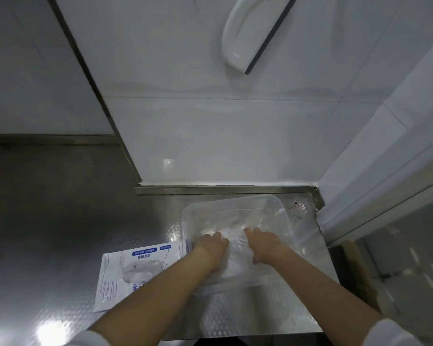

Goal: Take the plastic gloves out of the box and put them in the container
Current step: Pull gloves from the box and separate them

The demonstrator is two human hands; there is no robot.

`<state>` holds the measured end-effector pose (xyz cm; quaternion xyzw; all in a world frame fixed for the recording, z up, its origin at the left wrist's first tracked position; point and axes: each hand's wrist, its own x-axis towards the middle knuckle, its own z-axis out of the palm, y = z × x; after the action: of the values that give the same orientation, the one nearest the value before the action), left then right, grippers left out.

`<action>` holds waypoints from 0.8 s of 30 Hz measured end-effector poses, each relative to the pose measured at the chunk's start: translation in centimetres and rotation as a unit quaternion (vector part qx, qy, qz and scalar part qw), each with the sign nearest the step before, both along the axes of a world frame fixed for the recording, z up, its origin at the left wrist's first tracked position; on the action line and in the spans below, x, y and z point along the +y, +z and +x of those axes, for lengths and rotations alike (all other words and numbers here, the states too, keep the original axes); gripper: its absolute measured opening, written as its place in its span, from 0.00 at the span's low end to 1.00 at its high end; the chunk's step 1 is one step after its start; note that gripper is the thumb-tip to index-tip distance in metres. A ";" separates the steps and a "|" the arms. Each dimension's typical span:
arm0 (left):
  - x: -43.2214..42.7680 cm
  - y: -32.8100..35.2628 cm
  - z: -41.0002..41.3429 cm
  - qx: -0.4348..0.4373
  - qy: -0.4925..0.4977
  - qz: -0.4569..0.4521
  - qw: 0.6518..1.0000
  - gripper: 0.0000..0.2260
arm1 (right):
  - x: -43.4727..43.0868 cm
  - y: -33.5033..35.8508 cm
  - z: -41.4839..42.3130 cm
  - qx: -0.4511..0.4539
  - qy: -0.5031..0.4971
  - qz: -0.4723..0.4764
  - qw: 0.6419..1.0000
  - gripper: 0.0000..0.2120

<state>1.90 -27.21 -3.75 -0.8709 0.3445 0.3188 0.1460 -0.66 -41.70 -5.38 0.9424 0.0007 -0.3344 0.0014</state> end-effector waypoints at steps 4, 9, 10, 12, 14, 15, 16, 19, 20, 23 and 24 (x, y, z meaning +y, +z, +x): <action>2.0 2.8 0.7 -0.063 0.025 -0.159 0.985 0.17 | 1.8 2.8 -0.5 -0.172 -0.021 0.113 0.978 0.17; 9.5 4.9 0.3 -0.238 0.109 -0.408 0.875 0.16 | 7.3 6.2 -2.1 -0.341 0.002 0.270 0.900 0.16; 11.3 4.6 0.3 -0.268 0.120 -0.416 0.861 0.18 | 8.5 6.7 -2.4 -0.354 0.014 0.287 0.890 0.16; 14.4 4.2 0.1 -0.273 0.146 -0.338 0.889 0.22 | 11.0 7.6 -2.8 -0.343 0.035 0.308 0.887 0.17; 17.1 2.8 -0.1 -0.221 0.190 -0.213 0.933 0.25 | 13.4 7.9 -3.1 -0.310 0.048 0.325 0.892 0.18; 18.4 2.2 -0.3 -0.185 0.211 -0.169 0.945 0.24 | 14.7 7.8 -3.2 -0.294 0.051 0.326 0.897 0.19; 19.4 1.5 -0.5 -0.150 0.231 -0.150 0.950 0.24 | 15.7 7.4 -3.2 -0.277 0.054 0.320 0.904 0.20; 21.4 0.0 -1.5 -0.063 0.266 -0.168 0.947 0.23 | 18.2 5.4 -2.8 -0.206 0.077 0.277 0.935 0.22; 21.8 -0.4 -1.7 -0.047 0.267 -0.180 0.946 0.24 | 18.8 4.6 -2.5 -0.185 0.090 0.254 0.945 0.22; 22.5 -1.0 -2.2 -0.030 0.253 -0.203 0.945 0.32 | 20.0 3.3 -1.8 -0.158 0.091 0.201 0.962 0.18; 22.5 -1.3 -2.4 -0.025 0.249 -0.204 0.946 0.36 | 20.1 3.1 -1.6 -0.164 0.077 0.195 0.964 0.15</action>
<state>-0.47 -4.74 -5.07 -0.9479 0.1703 0.2458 -0.1101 -2.25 -21.57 -2.25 0.9635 0.1386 -0.1672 -0.1568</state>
